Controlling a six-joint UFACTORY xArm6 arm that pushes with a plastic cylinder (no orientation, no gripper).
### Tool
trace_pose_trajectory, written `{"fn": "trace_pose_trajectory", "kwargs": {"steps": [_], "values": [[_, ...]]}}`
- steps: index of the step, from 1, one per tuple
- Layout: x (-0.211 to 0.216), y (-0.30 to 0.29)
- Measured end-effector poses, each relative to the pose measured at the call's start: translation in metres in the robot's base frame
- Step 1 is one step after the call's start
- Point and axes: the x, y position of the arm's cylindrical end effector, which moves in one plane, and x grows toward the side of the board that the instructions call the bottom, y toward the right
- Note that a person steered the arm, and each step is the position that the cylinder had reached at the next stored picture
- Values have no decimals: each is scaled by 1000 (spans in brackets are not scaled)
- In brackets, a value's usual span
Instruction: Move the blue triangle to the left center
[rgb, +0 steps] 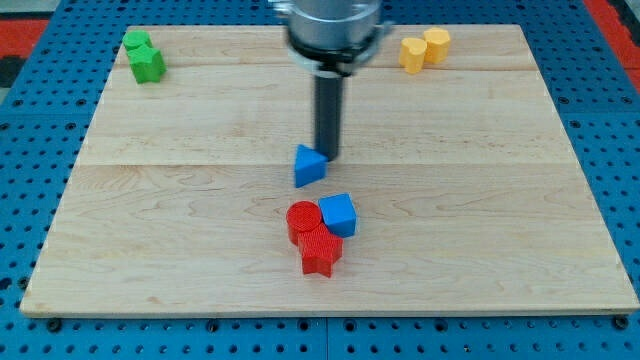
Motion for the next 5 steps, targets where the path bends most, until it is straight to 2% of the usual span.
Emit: {"fn": "trace_pose_trajectory", "kwargs": {"steps": [1, 2, 3, 4, 5], "values": [[7, 9], [24, 52], [47, 47], [46, -39], [7, -134]]}}
